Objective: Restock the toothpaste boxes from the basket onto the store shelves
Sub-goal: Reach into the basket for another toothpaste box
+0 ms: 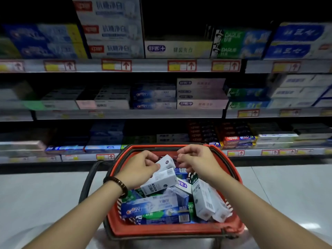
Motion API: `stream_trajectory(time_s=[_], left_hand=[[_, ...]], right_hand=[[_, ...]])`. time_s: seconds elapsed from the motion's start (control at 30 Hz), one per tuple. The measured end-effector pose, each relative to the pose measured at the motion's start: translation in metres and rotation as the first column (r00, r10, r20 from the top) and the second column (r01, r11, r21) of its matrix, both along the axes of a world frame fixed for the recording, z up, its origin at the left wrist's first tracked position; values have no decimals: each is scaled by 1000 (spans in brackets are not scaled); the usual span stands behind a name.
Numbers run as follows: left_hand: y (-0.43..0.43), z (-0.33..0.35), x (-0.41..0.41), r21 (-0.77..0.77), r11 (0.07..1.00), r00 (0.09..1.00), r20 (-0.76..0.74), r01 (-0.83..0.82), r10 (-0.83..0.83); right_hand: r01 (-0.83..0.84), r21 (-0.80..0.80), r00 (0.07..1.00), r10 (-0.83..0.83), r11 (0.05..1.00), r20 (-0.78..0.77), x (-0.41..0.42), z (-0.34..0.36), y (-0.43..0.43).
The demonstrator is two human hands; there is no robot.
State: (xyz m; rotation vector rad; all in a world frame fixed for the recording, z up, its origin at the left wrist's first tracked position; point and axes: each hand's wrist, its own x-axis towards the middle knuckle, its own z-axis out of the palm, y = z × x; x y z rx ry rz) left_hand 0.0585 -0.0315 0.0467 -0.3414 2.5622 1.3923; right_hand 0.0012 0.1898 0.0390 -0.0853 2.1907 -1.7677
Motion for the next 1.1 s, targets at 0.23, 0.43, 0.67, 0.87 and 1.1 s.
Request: stream_trajectory(time_s=[0.23,0.43,0.67,0.87,1.1], left_hand=[[-1,-28,12,-98,993,992,110,66,-55],[-22,-46,19,-190,967,973,190,169,-133],[-40,-63,31,-278,918,932,304,283,-195],[-45,-70,36,-341,856,893,369,387,-257],[-51,-74,37,-326,833,863,402,448,-307]], right_hand=[[-136,82,987,128,987,93,4,-18,-11],[-238,243,963,195,941,187,12,-50,-18],[-356,424,930,273,833,246,19,-85,-29],[-424,576,904,360,699,228,22,-89,-38],[-504,687,847,454,523,276,20,-90,-39]])
